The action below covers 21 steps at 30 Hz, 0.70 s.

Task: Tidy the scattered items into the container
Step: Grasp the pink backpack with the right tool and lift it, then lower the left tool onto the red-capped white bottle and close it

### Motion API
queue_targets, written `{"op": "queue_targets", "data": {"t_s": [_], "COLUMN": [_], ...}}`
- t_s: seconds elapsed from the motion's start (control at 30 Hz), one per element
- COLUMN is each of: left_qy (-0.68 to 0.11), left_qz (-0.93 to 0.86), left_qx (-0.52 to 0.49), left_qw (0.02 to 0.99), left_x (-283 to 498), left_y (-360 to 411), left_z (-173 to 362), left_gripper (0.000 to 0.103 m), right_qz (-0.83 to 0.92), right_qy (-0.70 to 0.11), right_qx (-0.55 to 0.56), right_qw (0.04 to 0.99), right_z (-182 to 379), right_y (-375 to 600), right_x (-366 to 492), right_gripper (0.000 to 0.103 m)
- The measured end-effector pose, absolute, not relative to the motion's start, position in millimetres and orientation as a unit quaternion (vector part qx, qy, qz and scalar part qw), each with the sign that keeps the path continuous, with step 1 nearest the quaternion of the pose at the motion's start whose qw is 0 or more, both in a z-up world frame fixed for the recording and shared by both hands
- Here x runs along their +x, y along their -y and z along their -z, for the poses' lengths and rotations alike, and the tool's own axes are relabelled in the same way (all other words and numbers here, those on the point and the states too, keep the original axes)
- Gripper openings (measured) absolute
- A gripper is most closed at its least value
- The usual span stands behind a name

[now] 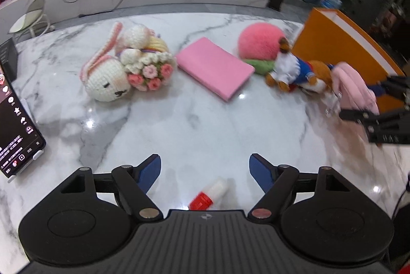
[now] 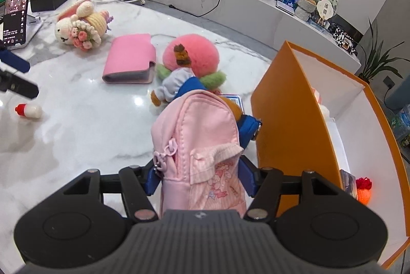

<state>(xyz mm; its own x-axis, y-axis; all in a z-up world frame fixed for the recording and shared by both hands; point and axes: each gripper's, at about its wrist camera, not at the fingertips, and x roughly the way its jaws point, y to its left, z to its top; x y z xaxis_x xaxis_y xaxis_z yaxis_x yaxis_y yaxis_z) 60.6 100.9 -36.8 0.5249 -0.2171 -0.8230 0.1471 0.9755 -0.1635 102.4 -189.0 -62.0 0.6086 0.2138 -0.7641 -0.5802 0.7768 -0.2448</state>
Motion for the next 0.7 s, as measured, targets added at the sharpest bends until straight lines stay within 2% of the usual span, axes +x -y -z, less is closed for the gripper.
{"op": "queue_targets", "data": {"t_s": [0.2, 0.4, 0.5, 0.7], "left_qy": [-0.502, -0.520, -0.521, -0.527], "left_qz": [0.137, 0.151, 0.145, 0.141], "left_qx": [0.009, 0.054, 0.061, 0.076], "left_qw": [0.854, 0.839, 0.839, 0.835], "left_x": [57.3, 57.5, 58.1, 56.8], "left_y": [-85.3, -71.7, -70.4, -68.9], "left_z": [50.0, 66.5, 66.6, 65.8], "left_gripper": [0.089, 0.060, 0.056, 0.055], "right_qz": [-0.231, -0.230, -0.229, -0.230], "right_qy": [-0.376, -0.374, -0.373, -0.374], "right_qx": [-0.241, -0.239, -0.239, -0.238], "right_qw": [0.865, 0.866, 0.867, 0.866], "right_z": [59.8, 58.0, 57.0, 57.3], "right_y": [190.0, 192.3, 193.4, 193.4], "right_x": [102.6, 104.0, 104.6, 105.1], "right_gripper": [0.065, 0.066, 0.066, 0.067]}}
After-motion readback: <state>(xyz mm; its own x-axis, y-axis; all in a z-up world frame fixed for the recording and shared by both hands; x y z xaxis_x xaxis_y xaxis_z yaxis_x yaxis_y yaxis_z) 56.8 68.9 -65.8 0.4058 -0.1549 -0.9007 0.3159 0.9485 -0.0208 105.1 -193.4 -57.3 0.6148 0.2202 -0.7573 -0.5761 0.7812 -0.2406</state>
